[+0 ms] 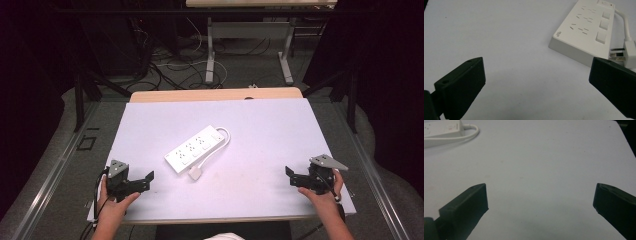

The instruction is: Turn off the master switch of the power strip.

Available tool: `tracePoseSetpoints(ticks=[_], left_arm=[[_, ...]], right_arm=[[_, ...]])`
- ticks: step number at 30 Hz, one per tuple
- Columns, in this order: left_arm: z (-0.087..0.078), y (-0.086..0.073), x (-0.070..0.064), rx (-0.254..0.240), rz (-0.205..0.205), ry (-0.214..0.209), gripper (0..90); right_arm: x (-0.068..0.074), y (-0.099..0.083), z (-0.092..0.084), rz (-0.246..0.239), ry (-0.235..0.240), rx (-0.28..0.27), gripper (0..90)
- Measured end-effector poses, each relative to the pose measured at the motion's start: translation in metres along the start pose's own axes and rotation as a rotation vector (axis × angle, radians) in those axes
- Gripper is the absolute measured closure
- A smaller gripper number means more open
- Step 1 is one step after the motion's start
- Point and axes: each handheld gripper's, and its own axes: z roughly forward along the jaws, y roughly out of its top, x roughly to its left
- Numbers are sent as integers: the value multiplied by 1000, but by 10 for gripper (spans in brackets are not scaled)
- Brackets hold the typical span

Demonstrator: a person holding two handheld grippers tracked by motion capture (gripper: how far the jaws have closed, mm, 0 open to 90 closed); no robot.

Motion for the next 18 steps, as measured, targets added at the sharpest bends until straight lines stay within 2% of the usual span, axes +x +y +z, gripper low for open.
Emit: tracePoseSetpoints(ticks=[6, 9, 12, 13, 15, 18], left_arm=[[1, -1, 2, 8, -8, 8, 5], [1, -1, 3, 9, -5, 5, 5], [0, -2, 2, 8, -1, 0, 5], [0, -2, 1, 6, 0, 2, 5], [0, -1, -1, 3, 6, -2, 6], [0, 0, -3, 3, 4, -5, 6]], right_arm=[[0, -2, 5, -2, 1, 21, 0], [0, -3, 7, -20, -4, 16, 0], [1, -5, 7, -5, -3, 19, 0], [0, -6, 8, -13, -15, 11, 0], [-2, -7, 6, -13, -9, 22, 0], [-3, -7, 4, 5, -15, 17, 0]])
